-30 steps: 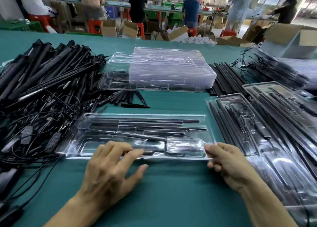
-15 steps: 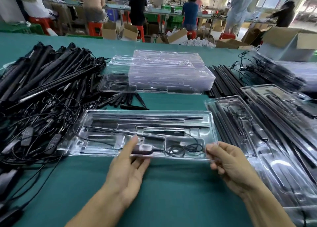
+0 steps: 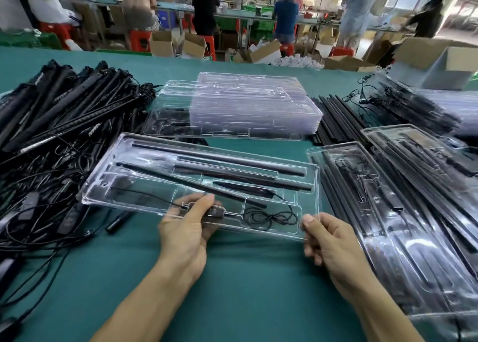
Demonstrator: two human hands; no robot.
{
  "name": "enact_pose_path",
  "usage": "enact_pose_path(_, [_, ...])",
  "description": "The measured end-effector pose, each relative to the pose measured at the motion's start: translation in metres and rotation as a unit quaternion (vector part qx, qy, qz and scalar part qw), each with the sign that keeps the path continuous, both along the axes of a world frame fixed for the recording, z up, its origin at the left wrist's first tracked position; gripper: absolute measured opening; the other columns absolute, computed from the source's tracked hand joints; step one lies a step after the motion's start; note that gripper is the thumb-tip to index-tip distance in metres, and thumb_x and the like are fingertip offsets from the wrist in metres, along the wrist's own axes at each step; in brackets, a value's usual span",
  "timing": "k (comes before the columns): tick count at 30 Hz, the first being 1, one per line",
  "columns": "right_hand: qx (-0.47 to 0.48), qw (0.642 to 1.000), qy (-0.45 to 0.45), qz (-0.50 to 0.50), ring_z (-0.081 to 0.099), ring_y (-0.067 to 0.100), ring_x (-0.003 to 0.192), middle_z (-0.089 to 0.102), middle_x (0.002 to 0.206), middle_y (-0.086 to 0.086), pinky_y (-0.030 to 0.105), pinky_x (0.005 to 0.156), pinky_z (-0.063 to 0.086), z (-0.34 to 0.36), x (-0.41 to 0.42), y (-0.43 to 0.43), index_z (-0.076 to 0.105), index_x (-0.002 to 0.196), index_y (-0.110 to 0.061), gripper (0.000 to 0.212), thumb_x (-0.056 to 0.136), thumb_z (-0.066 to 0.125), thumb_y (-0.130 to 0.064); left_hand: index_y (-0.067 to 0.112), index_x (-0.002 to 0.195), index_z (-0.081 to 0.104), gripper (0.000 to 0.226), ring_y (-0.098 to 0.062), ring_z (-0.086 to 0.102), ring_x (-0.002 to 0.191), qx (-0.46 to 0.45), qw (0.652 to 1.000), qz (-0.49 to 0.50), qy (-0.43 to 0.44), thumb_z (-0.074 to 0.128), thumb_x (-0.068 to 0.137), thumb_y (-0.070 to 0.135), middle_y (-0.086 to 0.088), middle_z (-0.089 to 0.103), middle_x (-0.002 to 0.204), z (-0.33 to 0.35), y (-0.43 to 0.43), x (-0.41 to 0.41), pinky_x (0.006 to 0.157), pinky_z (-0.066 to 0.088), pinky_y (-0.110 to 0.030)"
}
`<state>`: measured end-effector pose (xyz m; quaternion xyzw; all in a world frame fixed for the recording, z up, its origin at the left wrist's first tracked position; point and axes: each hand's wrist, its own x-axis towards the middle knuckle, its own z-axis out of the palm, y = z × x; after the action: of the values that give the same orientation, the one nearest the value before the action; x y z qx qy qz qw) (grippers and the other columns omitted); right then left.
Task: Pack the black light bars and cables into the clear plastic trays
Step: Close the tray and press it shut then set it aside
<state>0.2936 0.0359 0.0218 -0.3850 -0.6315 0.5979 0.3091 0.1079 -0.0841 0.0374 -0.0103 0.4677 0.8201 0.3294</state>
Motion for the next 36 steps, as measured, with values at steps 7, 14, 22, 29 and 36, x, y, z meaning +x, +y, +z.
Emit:
enact_pose_path(7, [0.012,1.000,0.014,0.020,0.036,0.008,0.045,0.043,0.053,-0.003,0.016,0.041,0.032,0.002,-0.004,0.002,0.062,0.060,-0.021,0.036,0.096,0.056,-0.019,0.014,0.081,0.062,0.016,-0.015,0.069,0.057,0.016,0.999,-0.046,-0.019,0.066,0.085,-0.001,-0.011,0.071,0.074,-0.003,-0.005,-0.013,0.055,0.059,-0.026])
enact_pose_path(14, [-0.007,0.999,0.051,-0.001,0.029,0.008,0.043,0.039,0.053,0.004,0.016,0.039,0.023,0.003,-0.010,-0.004,0.058,0.055,-0.016,0.035,0.089,0.058,-0.007,0.014,0.075,0.060,0.024,-0.018,0.066,0.053,0.052,0.998,-0.014,0.026,0.063,0.083,-0.009,-0.008,0.068,0.063,-0.006,-0.002,-0.018,0.054,0.058,-0.025])
enact_pose_path(22, [-0.031,0.995,0.091,-0.005,0.028,0.006,0.039,0.040,0.048,-0.001,0.014,0.036,0.023,0.002,-0.019,-0.014,0.060,0.054,-0.013,0.034,0.087,0.059,-0.004,0.015,0.074,0.058,0.027,-0.017,0.066,0.056,0.072,0.996,0.027,0.036,0.064,0.083,-0.010,-0.005,0.066,0.063,-0.008,-0.005,-0.024,0.054,0.058,-0.027])
enact_pose_path(29, [-0.022,0.999,0.020,0.045,0.040,0.010,0.043,0.044,0.056,-0.003,0.017,0.039,0.030,0.002,-0.020,-0.013,0.060,0.059,-0.021,0.041,0.098,0.049,-0.028,0.011,0.076,0.060,0.014,-0.015,0.066,0.055,0.055,0.998,-0.042,-0.003,0.067,0.078,-0.002,-0.009,0.067,0.071,-0.008,-0.009,-0.033,0.054,0.057,-0.023])
enact_pose_path(36, [-0.016,0.998,0.026,0.058,0.042,0.012,0.042,0.046,0.056,0.004,0.014,0.036,0.025,0.000,-0.012,-0.011,0.064,0.065,-0.017,0.028,0.076,0.062,-0.043,0.013,0.075,0.063,0.011,-0.019,0.067,0.051,0.023,0.992,-0.120,-0.001,0.067,0.069,0.004,-0.012,0.071,0.070,-0.006,-0.016,-0.039,0.053,0.059,-0.025])
